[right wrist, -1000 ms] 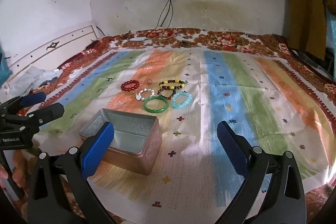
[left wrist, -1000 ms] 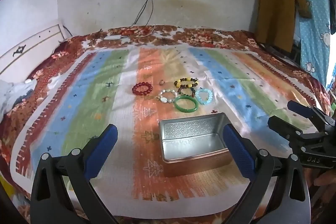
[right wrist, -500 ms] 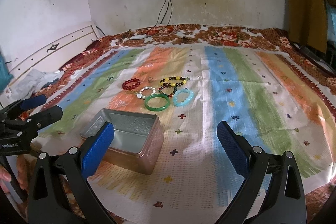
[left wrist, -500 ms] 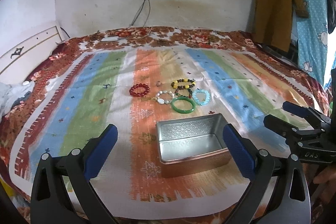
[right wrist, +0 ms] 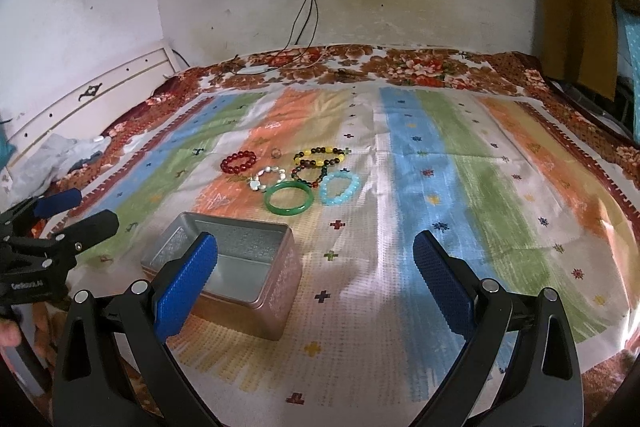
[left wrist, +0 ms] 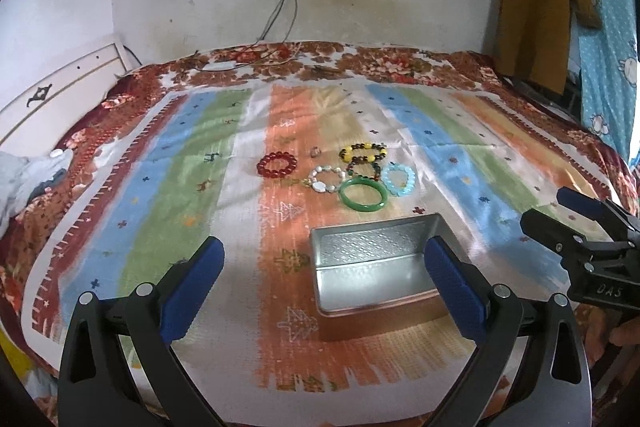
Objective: Organize jewelry
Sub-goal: 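Move both tools toward the bracelets beside the silver tin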
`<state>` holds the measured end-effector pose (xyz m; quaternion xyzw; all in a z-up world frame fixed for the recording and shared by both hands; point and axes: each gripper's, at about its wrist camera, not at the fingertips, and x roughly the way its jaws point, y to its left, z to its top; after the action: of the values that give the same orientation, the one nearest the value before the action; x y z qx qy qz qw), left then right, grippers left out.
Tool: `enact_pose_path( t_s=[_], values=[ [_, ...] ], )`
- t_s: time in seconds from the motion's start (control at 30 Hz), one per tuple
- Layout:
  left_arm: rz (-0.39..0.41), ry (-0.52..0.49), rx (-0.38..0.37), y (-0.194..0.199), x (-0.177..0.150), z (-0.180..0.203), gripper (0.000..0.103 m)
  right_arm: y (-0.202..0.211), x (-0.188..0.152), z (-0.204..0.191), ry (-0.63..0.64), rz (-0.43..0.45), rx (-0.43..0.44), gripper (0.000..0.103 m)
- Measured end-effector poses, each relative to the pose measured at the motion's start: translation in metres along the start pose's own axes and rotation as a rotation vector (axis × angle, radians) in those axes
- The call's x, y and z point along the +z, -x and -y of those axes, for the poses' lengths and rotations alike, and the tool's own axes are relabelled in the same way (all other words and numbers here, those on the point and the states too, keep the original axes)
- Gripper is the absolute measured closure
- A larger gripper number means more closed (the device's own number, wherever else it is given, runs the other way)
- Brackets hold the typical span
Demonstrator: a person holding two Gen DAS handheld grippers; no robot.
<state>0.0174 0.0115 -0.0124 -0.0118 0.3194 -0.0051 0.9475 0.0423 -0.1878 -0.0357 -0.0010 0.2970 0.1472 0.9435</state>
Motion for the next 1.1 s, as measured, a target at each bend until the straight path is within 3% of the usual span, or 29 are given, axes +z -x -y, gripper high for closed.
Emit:
enact_pose_path(
  t_s=[0.27,0.4,0.53,0.77,1.1],
  values=[
    [-0.013,-0.023,0.021,-0.004,0.005,0.003,0.005,-0.010,0.006,-0.002,0.003,-0.006,0.014,0.004],
    [-0.023,0.059,-0.002,-0.007,0.014,-0.011,0.005,-0.013,0.010,-0.004,0.009,-0.009,0.023,0.004],
    [-0.036,0.072,-0.001,-0.016,0.023,-0.017,0.005,-0.019,0.015,-0.007,0.022,-0.017,0.031,0.004],
    [-0.036,0.054,0.057,-0.032,0.037,-0.021,0.005,-0.027,0.023,-0.003,0.013,-0.031,0.033,0.004],
    [-0.079,0.062,0.070,-0.059,0.058,-0.034,0.005,-0.046,0.038,-0.001,0.012,-0.070,0.027,0.004]
  ],
)
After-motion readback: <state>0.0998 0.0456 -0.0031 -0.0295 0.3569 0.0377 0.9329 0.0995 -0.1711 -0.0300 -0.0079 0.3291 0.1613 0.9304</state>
